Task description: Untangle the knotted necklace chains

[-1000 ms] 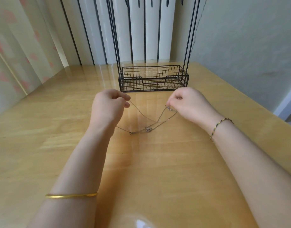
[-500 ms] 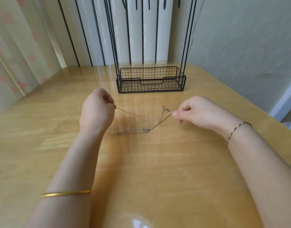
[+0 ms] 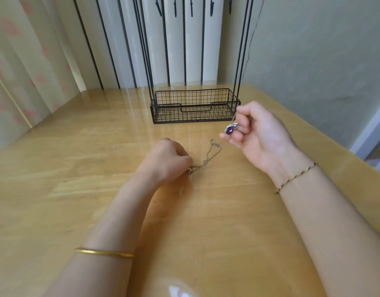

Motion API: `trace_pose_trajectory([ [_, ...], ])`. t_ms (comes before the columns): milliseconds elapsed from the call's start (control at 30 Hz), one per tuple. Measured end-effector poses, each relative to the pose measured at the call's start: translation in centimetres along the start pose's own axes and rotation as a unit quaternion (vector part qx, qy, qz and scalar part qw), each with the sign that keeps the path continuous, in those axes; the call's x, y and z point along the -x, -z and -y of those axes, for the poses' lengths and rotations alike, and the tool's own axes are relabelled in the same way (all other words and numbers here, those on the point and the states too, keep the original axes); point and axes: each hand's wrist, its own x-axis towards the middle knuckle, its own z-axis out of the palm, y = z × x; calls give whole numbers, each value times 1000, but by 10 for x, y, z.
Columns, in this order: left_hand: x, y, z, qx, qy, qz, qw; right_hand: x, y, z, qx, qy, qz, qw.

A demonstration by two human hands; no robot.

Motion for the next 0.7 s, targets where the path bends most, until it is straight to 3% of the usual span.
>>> trace_pose_trajectory([
  [200, -3, -5, 8, 19, -29, -10, 999, 3, -3, 3, -153, -13, -19, 988],
  [267, -5, -4, 12, 20, -32, -33, 999, 2, 0, 4, -67, 4, -67, 996],
  [300, -6, -3, 13, 24, -29, -45, 998, 2, 3, 3, 36, 26, -98, 994],
  [333, -6, -2, 14, 33, -24, -54, 998, 3, 7, 1, 174, 55, -120, 976],
  [400, -6, 1, 14, 72, -6, -65, 995, 6, 11, -3, 439, 102, -129, 883],
  [467, -5, 4, 13, 152, 20, -64, 986, 9, 12, -7, 590, 104, -109, 793],
  [567, -4, 10, 11, 268, 65, -61, 959, 14, 8, -9, 684, 64, -84, 722],
  [700, -3, 14, 9, 329, 84, -52, 939, 15, 5, -12, 729, 30, -55, 681],
])
